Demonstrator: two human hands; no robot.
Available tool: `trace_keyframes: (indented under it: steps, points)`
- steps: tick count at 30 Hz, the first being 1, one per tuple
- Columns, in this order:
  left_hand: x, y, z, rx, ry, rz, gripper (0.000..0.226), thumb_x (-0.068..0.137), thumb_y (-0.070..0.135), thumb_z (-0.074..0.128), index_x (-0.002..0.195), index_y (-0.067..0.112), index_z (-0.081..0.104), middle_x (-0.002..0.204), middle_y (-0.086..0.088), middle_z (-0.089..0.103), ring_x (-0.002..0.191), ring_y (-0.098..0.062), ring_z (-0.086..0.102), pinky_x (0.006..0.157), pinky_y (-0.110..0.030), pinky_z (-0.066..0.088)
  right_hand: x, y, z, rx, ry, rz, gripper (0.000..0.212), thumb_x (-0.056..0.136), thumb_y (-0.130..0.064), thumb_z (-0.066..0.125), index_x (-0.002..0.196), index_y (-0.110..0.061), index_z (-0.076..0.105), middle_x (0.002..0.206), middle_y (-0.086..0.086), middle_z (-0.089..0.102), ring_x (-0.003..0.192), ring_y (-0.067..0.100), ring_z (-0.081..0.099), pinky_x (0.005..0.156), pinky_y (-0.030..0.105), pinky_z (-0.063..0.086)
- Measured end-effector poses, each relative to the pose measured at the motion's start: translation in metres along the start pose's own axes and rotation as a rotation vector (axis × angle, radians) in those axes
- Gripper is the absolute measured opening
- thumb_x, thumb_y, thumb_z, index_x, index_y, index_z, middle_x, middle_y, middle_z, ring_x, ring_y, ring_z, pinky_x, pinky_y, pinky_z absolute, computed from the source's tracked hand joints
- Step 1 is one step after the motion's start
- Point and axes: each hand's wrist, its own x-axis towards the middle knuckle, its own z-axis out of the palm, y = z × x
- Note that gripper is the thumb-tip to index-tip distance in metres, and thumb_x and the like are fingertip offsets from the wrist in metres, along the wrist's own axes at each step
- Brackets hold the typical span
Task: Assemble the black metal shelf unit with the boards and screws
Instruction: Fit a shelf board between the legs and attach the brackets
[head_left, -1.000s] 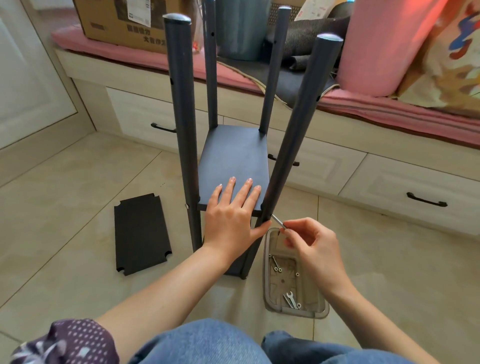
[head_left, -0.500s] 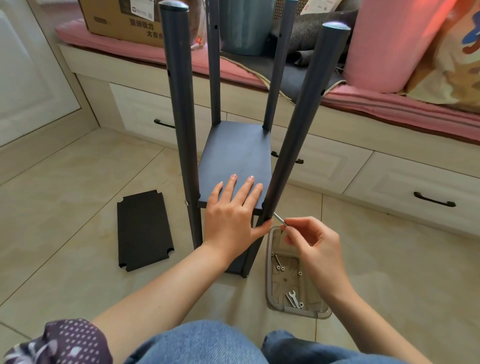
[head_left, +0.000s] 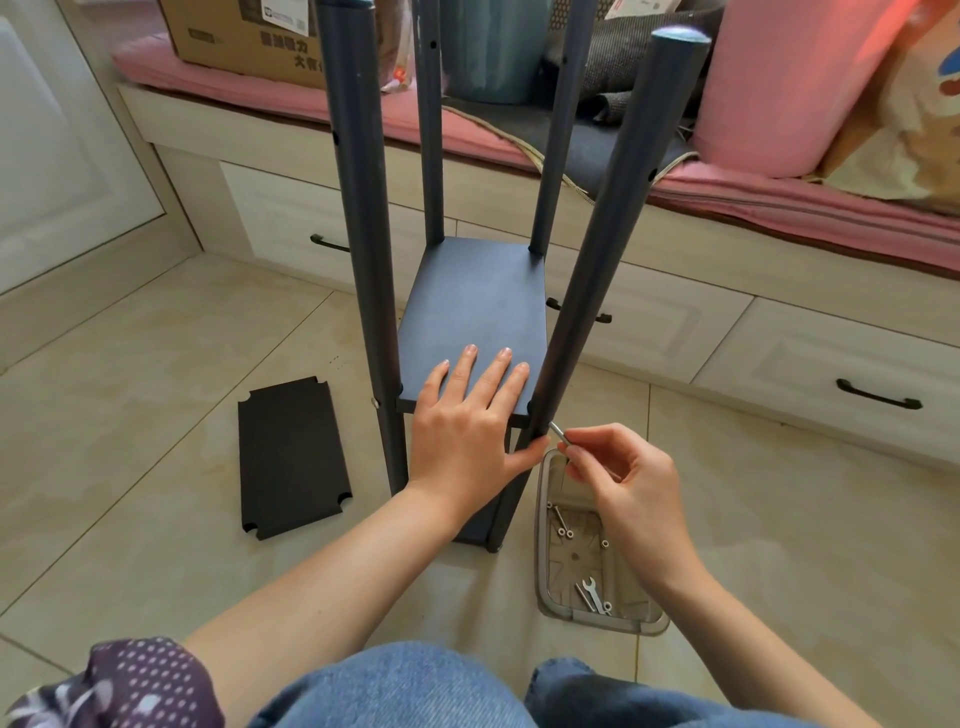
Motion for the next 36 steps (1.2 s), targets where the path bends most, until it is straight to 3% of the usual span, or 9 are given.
trace_keyframes:
  steps: [11, 36]
  points:
    - [0.000, -0.001, -0.001, 0.000, 0.009, 0.008, 0.076, 0.086, 0.074, 0.053, 0.140, 0.021, 0.059, 0.147, -0.003, 0.055, 0.139, -0.032, 0.048, 0.112, -0.051, 0.041, 0.004, 0.000, 0.005, -0.050, -0.003, -0.053, 0.012, 0.089, -0.006, 0.069, 0.099, -0.011, 0.073, 0.088, -0.004, 0.073, 0.083, 0.011, 0.072, 0.074, 0.022, 0.058]
    - [-0.001, 0.000, -0.005, 0.003, -0.003, 0.008, 0.076, 0.087, 0.072, 0.051, 0.141, 0.019, 0.059, 0.147, -0.004, 0.054, 0.139, -0.032, 0.048, 0.113, -0.050, 0.039, 0.014, 0.004, 0.008, -0.053, -0.012, -0.077, 0.010, 0.089, -0.002, 0.068, 0.095, -0.010, 0.072, 0.084, -0.005, 0.073, 0.082, 0.012, 0.072, 0.077, 0.030, 0.060]
